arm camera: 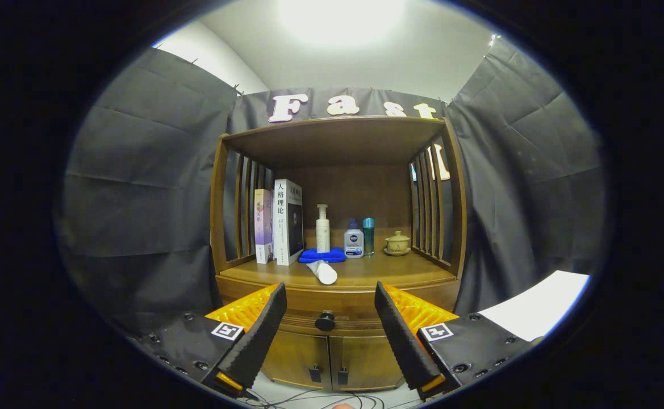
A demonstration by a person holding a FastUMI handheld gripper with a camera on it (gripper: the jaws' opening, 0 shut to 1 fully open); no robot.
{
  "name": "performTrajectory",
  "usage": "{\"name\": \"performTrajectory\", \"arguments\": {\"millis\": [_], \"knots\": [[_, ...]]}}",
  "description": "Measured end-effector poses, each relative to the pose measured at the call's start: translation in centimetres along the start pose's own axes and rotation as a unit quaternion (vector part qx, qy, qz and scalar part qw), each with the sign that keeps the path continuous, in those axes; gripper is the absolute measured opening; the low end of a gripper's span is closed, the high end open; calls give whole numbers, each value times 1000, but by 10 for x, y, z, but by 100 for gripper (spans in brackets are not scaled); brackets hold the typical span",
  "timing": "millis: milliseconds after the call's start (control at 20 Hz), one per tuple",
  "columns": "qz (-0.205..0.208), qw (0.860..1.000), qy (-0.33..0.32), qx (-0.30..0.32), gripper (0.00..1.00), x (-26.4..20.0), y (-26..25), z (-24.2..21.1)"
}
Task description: Pull open the drawer, take out the items inside it, and place them on the countertop above the cabinet.
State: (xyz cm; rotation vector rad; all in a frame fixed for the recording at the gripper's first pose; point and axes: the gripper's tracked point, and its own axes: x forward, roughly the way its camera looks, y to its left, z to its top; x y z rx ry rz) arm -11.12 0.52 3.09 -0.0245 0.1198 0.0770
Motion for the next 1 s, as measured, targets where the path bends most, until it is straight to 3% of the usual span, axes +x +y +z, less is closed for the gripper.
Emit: {"name": "performTrajectory", "arguments": {"millis": [1000], "knots": [[23, 1000, -15, 4, 97, -10, -3, 13]]}}
